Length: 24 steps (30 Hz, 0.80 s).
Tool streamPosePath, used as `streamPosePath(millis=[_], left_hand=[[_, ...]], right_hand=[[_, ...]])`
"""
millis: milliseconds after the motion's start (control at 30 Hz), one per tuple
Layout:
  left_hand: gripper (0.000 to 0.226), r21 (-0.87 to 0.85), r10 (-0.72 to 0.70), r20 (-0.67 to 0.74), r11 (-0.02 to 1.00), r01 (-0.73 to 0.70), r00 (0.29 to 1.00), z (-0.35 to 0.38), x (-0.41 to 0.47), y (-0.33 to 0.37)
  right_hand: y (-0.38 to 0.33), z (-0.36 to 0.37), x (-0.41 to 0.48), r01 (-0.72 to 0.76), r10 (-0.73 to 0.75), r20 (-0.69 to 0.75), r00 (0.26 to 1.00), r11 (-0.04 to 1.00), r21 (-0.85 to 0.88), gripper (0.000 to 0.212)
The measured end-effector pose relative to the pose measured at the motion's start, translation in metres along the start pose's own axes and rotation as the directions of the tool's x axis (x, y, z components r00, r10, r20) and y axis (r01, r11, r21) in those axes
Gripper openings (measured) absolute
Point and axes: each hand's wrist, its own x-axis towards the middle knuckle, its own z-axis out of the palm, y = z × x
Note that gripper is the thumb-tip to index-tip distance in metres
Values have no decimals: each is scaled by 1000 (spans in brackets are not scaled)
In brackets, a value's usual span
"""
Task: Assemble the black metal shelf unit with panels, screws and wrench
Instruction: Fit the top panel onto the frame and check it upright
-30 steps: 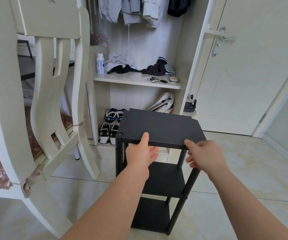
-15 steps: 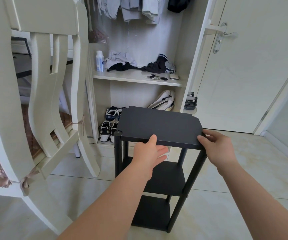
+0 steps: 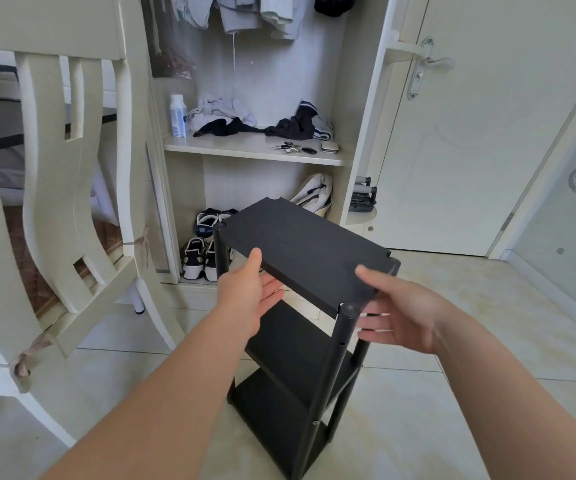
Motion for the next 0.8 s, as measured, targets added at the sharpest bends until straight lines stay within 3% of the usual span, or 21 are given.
streamPosePath(millis=[100,167,233,333,467,567,667,800], left_hand=[[20,180,-29,98,984,11,995,8,-18,-12],[31,322,-53,177,947,-6,983,19,-31,-23],[41,408,-82,214,913,-13,973,28,-38,-35],[45,475,-111,190,880,8,975,34,-37,-46],[29,415,-142,181,908,55,973,31,-34,-31],[32,339,-119,171,939,56,978,23,-25,-19],[35,276,-28,70,961,8,997,14,-11,-8],[32,223,-27,35,975,19,999,5,-6,-2]], right_hand=[[-5,-10,10,135,-125,-357,926,991,5,45],[-4,-12,19,234,-239,-464,853,970,-69,55],[0,-11,27,296,-322,-425,846,947,-127,61],[8,-10,35,315,-333,-354,874,943,-109,37],[10,-8,33,312,-319,-363,876,947,-80,34],[9,-3,29,291,-317,-345,883,948,-128,40],[10,8,28,268,-307,-306,901,950,-161,40],[8,23,30,252,-254,-260,932,967,-41,30]])
